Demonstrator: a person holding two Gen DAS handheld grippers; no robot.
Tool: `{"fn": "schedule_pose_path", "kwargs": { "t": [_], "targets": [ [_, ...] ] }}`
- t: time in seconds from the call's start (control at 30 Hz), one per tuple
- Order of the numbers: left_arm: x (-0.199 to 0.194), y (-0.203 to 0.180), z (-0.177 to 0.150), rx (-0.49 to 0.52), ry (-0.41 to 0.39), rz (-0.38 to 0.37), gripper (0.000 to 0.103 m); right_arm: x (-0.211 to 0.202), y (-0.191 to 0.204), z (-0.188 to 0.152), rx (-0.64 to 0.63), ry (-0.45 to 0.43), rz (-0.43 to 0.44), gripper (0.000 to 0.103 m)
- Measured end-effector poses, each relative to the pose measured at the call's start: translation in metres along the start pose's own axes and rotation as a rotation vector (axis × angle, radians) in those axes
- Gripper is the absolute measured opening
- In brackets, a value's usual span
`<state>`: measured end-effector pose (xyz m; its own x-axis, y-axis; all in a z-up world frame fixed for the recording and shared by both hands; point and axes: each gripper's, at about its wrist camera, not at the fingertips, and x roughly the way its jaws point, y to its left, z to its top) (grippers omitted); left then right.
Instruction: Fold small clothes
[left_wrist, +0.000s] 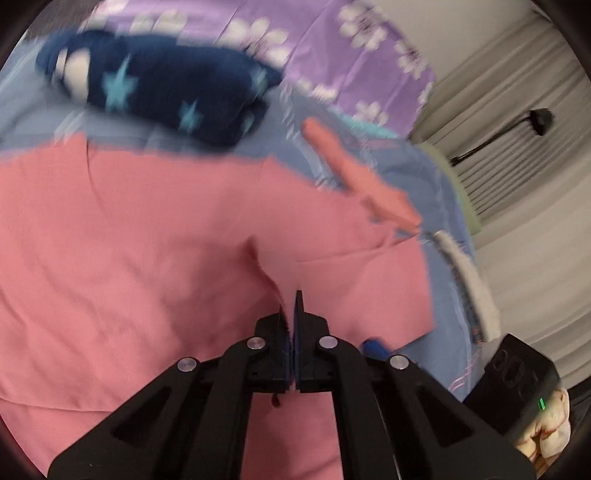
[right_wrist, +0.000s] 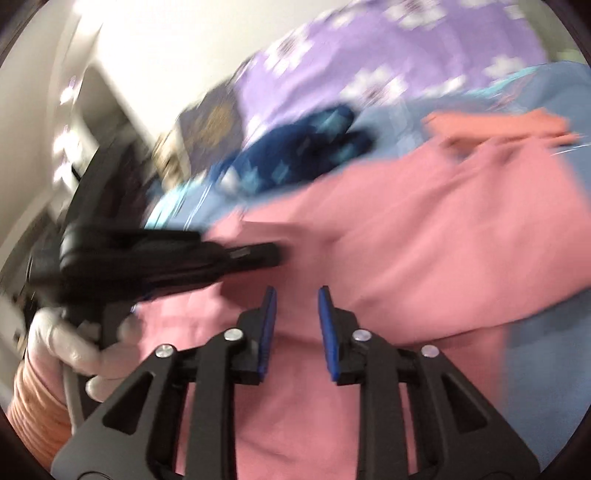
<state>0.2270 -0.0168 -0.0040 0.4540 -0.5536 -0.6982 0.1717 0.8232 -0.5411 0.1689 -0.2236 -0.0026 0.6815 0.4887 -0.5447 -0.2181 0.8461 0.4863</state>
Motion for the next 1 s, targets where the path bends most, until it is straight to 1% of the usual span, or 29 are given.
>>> {"fn": "schedule_pose_path", "kwargs": {
  "t": [0.03, 0.1, 0.17, 0.2, 0.23, 0.27, 0.33, 0.4, 0.43, 0.47, 0.5, 0.53, 0.57, 0.6, 0.63, 0.7, 0.73, 0.8, 0.87, 1.0],
  "targets": [
    [-0.012, -0.007, 0.005, 0.026, -0.024, -0.007, 0.001, -0.014, -0.012, 0.008, 0.047, -0.033, -0.011, 0.027],
    [-0.040, -0.020, 0.015, 0.081, -0.082, -0.021, 0.001, -0.030, -0.026, 0.014, 0.088, -0.056, -0.014, 0.027],
    [-0.067, -0.030, 0.024, 0.128, -0.140, -0.017, 0.001, -0.042, -0.032, 0.010, 0.068, -0.063, -0.028, 0.030],
    [-0.081, -0.033, 0.028, 0.153, -0.166, -0.013, 0.001, -0.044, -0.030, 0.005, 0.038, -0.059, -0.017, 0.032],
    [-0.091, -0.034, 0.031, 0.170, -0.181, -0.007, 0.001, -0.041, -0.026, -0.002, -0.006, -0.041, 0.006, 0.035],
    [-0.098, -0.034, 0.034, 0.181, -0.191, 0.003, 0.001, -0.035, -0.021, -0.008, -0.041, -0.009, 0.022, 0.036],
    [-0.110, -0.030, 0.038, 0.190, -0.207, 0.038, 0.001, -0.019, -0.012, -0.012, -0.066, 0.038, 0.055, 0.036],
    [-0.120, -0.021, 0.041, 0.175, -0.216, 0.061, 0.001, -0.009, -0.010, -0.007, -0.075, 0.067, 0.079, 0.036],
    [-0.125, -0.015, 0.040, 0.167, -0.222, 0.070, 0.001, 0.003, -0.008, -0.003, -0.081, 0.106, 0.072, 0.036],
    [-0.128, -0.009, 0.041, 0.159, -0.227, 0.079, 0.001, 0.012, -0.009, 0.000, -0.081, 0.127, 0.042, 0.035],
    [-0.134, -0.002, 0.040, 0.150, -0.233, 0.091, 0.001, 0.025, -0.012, 0.003, -0.070, 0.150, -0.020, 0.035],
    [-0.138, 0.004, 0.039, 0.144, -0.239, 0.102, 0.001, 0.030, -0.017, 0.002, -0.054, 0.165, -0.057, 0.033],
    [-0.142, 0.010, 0.038, 0.143, -0.245, 0.124, 0.001, 0.036, -0.024, -0.001, -0.025, 0.179, -0.087, 0.021],
    [-0.149, 0.021, 0.035, 0.138, -0.251, 0.159, 0.001, 0.041, -0.033, -0.004, 0.011, 0.189, -0.092, 0.016],
    [-0.153, 0.030, 0.033, 0.132, -0.253, 0.184, 0.001, 0.041, -0.042, -0.006, 0.047, 0.182, -0.077, 0.012],
    [-0.158, 0.056, 0.027, 0.099, -0.248, 0.251, 0.001, 0.038, -0.048, -0.007, 0.078, 0.172, -0.049, 0.012],
    [-0.158, 0.068, 0.025, 0.087, -0.242, 0.284, 0.001, 0.038, -0.046, -0.007, 0.069, 0.174, -0.056, 0.012],
    [-0.151, 0.096, 0.017, 0.083, -0.219, 0.394, 0.001, 0.040, -0.041, -0.009, 0.037, 0.177, -0.077, 0.013],
    [-0.137, 0.127, 0.007, 0.061, -0.177, 0.476, 0.002, 0.041, -0.036, -0.009, 0.010, 0.176, -0.080, 0.020],
    [-0.123, 0.179, -0.012, -0.047, -0.125, 0.524, 0.006, 0.039, -0.034, -0.011, 0.006, 0.177, -0.070, 0.023]
  ]
}}
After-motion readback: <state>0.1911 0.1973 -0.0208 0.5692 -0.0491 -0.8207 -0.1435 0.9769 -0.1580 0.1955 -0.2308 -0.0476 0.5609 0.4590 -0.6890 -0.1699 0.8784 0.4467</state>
